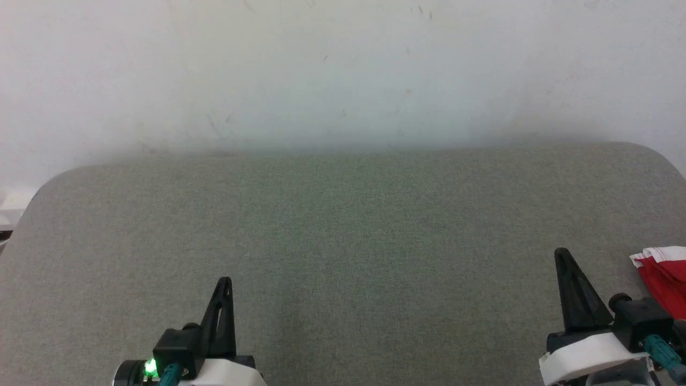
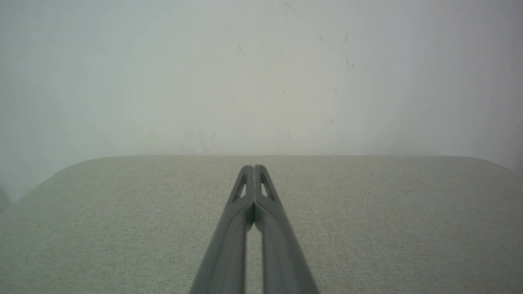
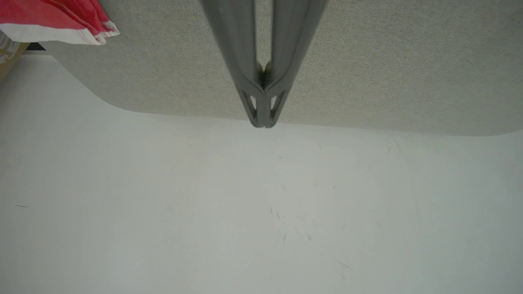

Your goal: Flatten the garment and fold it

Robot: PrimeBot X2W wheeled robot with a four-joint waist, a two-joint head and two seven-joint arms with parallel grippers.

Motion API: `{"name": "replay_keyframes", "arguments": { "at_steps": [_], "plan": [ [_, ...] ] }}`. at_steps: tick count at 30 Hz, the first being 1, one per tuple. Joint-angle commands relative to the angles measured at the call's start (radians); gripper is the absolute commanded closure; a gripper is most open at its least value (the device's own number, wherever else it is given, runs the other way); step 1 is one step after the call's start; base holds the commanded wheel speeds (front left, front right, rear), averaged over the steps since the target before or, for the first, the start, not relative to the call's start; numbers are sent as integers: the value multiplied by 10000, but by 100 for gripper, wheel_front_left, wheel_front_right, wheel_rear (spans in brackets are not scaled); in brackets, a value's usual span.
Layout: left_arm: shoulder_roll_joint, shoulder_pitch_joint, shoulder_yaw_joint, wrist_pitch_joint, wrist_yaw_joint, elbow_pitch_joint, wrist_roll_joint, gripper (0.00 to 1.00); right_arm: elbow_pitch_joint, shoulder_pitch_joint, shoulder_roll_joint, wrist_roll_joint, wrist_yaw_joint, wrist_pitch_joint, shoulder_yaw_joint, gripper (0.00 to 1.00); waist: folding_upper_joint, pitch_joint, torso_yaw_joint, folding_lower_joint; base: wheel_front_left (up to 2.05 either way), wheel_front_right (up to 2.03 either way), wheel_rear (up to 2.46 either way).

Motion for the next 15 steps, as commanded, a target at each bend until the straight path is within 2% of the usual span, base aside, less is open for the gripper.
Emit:
{"name": "replay_keyframes", "arguments": {
  "at_steps": [1,15],
  "plan": [
    [-1,-24,24,60,-18,-28,27,100,-18,-20,4,-9,-1,63,16,100,0,8,2,0,0,0,0],
    [-3,-120,130,346,-88,-136,135,100,-87,-94,10,-48,-3,318,82,100,0,82,16,0,0,0,0]
  ]
}}
